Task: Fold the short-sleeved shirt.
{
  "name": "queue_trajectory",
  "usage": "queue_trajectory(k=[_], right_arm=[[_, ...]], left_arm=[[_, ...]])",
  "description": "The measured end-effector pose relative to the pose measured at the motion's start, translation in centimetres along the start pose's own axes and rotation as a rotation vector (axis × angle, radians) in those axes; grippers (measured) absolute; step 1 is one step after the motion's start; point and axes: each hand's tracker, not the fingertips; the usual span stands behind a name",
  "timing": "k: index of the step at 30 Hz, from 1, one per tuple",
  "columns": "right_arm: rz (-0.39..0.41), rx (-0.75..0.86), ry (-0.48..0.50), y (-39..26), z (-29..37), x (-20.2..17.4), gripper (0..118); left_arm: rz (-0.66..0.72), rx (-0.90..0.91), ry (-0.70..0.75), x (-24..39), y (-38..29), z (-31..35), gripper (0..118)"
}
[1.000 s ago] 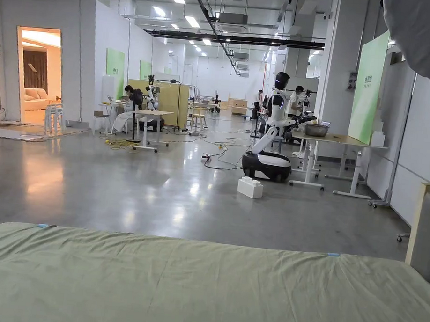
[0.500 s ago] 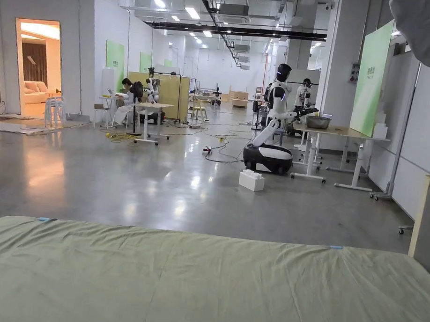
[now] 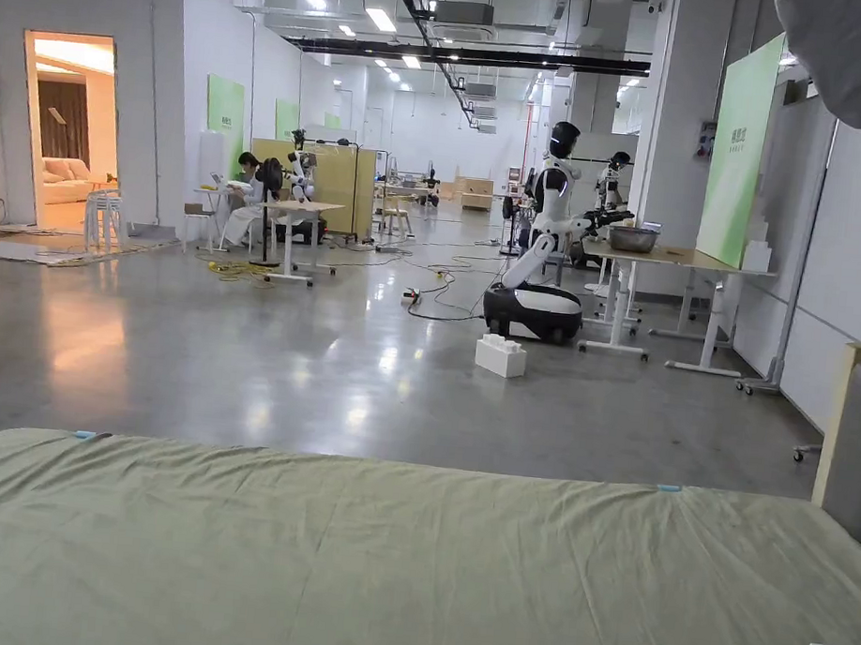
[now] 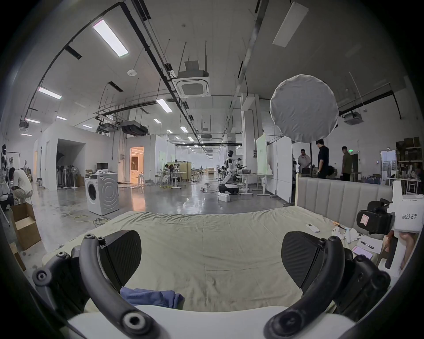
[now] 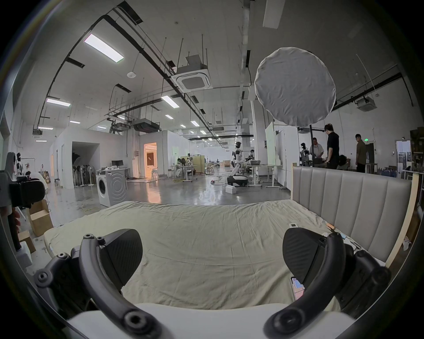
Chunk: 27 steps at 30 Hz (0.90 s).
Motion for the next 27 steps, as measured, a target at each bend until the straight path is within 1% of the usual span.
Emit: queue_trajectory(k=[9,13,20,27], right_arm=[[0.026,-0.003,0.007,-0.1,-0.02,-0.09,118],[0.023,-0.002,0.012,-0.01,0.08,-0.08,118],[-0.014,-0.035,0.012,0.54,0.11,0.04,118],[-0.013,-0.039,0.013,0.41,0.27,-0.1,118]], left_arm=[[-0.008,-0.008,-0.015,0.31,-0.09,-0.16,118],[-0.005,-0.013,-0.021,0.38,-0.04,-0.22,118],[0.0,-0.016,-0.016,0.41,0.1,-0.15,118],[0.008,-0.022,-0.02,0.47,0.08,-0.1,118]])
